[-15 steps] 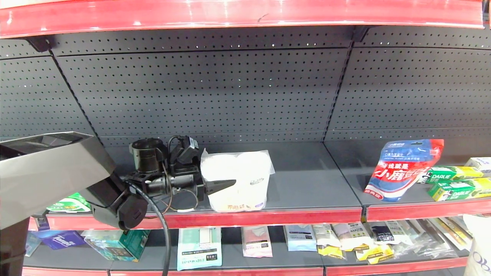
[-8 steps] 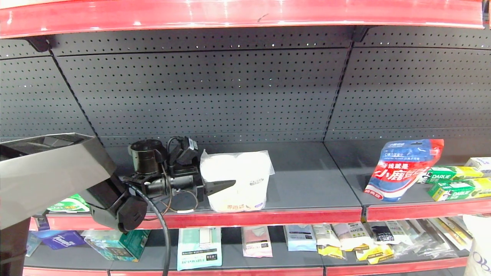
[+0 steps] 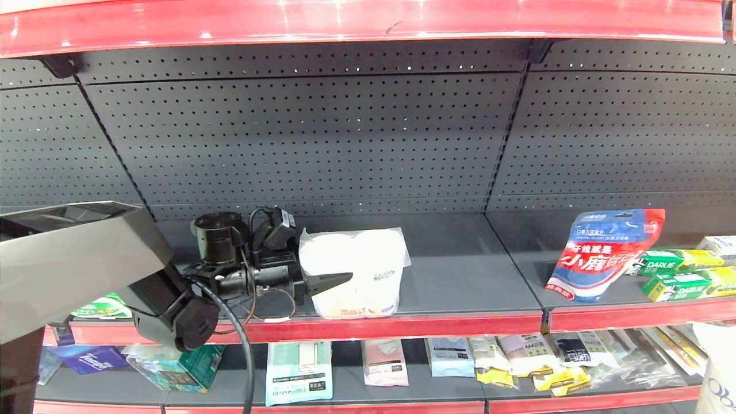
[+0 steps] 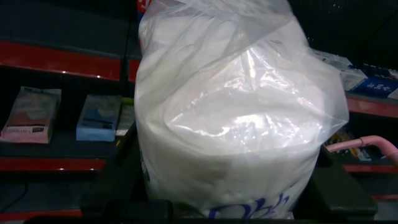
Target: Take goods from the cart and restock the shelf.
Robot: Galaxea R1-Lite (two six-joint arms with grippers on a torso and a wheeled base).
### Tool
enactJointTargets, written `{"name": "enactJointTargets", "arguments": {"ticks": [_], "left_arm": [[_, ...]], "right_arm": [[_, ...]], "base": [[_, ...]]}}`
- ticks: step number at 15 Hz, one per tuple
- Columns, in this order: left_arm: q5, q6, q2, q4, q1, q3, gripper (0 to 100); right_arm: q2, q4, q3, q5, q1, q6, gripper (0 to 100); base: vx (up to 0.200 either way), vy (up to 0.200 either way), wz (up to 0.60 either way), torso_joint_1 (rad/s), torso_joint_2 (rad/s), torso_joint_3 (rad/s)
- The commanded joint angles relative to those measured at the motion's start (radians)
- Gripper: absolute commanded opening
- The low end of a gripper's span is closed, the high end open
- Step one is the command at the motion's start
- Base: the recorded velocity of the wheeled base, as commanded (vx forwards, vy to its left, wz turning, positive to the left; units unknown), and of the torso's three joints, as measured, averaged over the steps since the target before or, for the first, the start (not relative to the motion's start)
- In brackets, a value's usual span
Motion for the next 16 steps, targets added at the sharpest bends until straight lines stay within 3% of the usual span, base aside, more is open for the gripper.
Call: {"name": "enactJointTargets", "arguments": {"ticks": [1, 6, 8, 9, 16], "left_arm": [[0.0, 0.0, 0.005, 0.001, 0.0, 0.0, 0], [0.012, 0.003, 0.006, 0.001, -0.001, -0.006, 0], [0.054, 0.003, 0.006, 0.0, -0.001, -0.008, 0], [0.055, 0.004, 0.006, -0.006, -0.001, -0.006, 100], [0.037, -0.046, -0.006, -0.026, -0.001, -0.014, 100]], "right_arm": [[0.002, 0.001, 0.001, 0.0, 0.0, 0.0, 0], [0.002, -0.001, 0.007, 0.0, 0.0, 0.0, 0], [0.001, 0.001, 0.008, 0.0, 0.0, 0.0, 0], [0.001, 0.001, 0.008, 0.0, 0.0, 0.0, 0], [0.001, 0.001, 0.01, 0.0, 0.0, 0.0, 0]], "base": [[0.0, 0.0, 0.0, 0.0, 0.0, 0.0], [0.0, 0.0, 0.0, 0.0, 0.0, 0.0], [0.0, 0.0, 0.0, 0.0, 0.0, 0.0], [0.0, 0.0, 0.0, 0.0, 0.0, 0.0], [0.0, 0.0, 0.0, 0.0, 0.0, 0.0]]}}
